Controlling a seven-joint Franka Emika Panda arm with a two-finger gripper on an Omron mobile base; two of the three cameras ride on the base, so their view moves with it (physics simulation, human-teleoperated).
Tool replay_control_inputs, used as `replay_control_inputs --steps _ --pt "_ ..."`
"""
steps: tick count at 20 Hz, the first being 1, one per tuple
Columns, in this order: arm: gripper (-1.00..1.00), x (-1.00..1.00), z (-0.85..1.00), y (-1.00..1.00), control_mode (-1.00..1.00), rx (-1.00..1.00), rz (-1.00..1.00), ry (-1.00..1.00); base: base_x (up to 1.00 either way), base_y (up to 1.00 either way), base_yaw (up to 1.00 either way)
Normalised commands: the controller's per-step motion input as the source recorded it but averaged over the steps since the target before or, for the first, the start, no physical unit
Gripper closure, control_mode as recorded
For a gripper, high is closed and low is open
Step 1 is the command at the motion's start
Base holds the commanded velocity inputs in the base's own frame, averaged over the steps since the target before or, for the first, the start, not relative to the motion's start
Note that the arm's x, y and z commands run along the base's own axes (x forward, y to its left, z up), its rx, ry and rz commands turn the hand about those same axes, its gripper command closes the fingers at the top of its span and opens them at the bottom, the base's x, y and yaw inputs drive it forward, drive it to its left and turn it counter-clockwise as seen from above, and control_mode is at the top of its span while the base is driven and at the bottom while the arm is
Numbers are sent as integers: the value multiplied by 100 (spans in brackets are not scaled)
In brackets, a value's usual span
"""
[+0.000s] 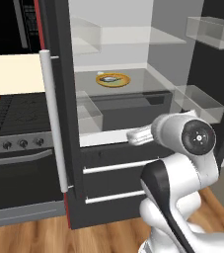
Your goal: Retrieve the fish from the fridge and place it on the saucepan with marinade on the stove.
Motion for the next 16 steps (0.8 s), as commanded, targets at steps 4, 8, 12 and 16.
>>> replay_control_inputs --steps 4,8,12,16 --pt "-100 0 2 -46 -100 2 -11 -10 0 0 0" --pt "-100 0 14 -61 -100 5 -18 0 0 0 0" --pt "-100 0 21 -63 -100 11 -10 4 0 0 0" --pt "-100 -11 22 -44 -100 11 0 10 0 0 0"
